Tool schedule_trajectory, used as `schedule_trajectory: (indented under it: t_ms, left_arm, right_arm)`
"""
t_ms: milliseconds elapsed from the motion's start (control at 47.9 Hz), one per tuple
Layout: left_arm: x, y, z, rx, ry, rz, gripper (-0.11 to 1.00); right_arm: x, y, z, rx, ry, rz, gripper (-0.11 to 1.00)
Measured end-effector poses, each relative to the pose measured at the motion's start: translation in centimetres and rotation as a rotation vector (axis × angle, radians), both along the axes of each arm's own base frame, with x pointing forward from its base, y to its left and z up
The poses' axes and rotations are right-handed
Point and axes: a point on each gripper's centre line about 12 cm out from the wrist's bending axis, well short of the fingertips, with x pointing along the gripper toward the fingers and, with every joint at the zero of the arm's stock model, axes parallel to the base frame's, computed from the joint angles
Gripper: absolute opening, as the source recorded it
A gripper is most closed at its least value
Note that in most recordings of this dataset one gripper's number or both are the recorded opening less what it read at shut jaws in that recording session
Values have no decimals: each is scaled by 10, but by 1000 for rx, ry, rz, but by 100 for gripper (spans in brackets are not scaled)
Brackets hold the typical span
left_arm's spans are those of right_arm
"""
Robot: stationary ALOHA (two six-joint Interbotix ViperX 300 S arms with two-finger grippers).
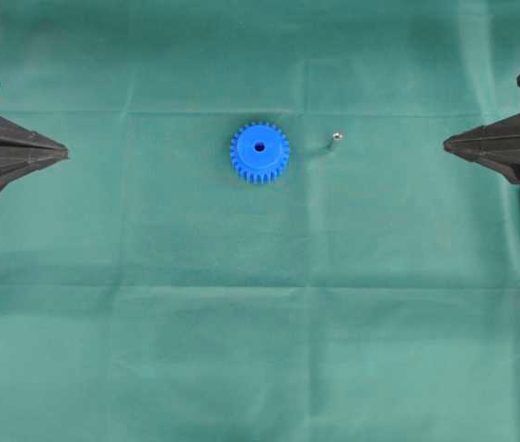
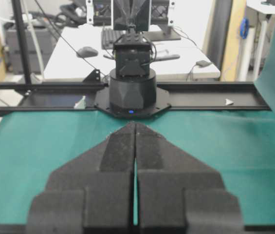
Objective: Insert the shaft placed at a random location into the center hole of the medium gear at another random location.
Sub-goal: 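Move the right gripper left over the upright silver shaft, fingers open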
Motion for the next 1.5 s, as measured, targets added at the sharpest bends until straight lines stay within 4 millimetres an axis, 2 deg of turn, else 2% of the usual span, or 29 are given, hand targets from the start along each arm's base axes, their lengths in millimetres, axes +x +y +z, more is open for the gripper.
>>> schedule_trajectory:
  t_ms: [271,480,543,585,647,814,898,1002,1253,1503]
  left_arm:
    - [3,-3,4,-5,17,-15,0]
    - [3,-3,4,-3,18,-15,0]
    - [3,-3,3,-3,20,-15,0]
    - [3,-3,3,-1,21,-15,0]
    - [3,-3,3,-1,21,-15,0]
    - [3,-3,3,-1,25,-15,0]
    - [3,-3,3,-1,25,-15,0]
    - [3,-3,2,0,26,-15,0]
    - [3,-3,2,0,26,-15,0]
    - [3,-3,2,3,34,-15,0]
  right_arm:
    - [8,-10,-13,2,78,-51,1]
    - [21,-27,-32,12,162,-121,1]
    - [26,-32,-40,16,193,-140,5]
    - [29,-34,-47,20,222,-148,12]
    - [35,-38,-58,27,264,-160,28]
    - [47,-45,-83,38,348,-179,76]
    - [54,-48,-98,41,387,-187,93]
    - [62,-53,-114,46,417,-199,89]
    - [77,-70,-150,64,489,-244,90]
    - [85,-76,-174,82,545,-260,90]
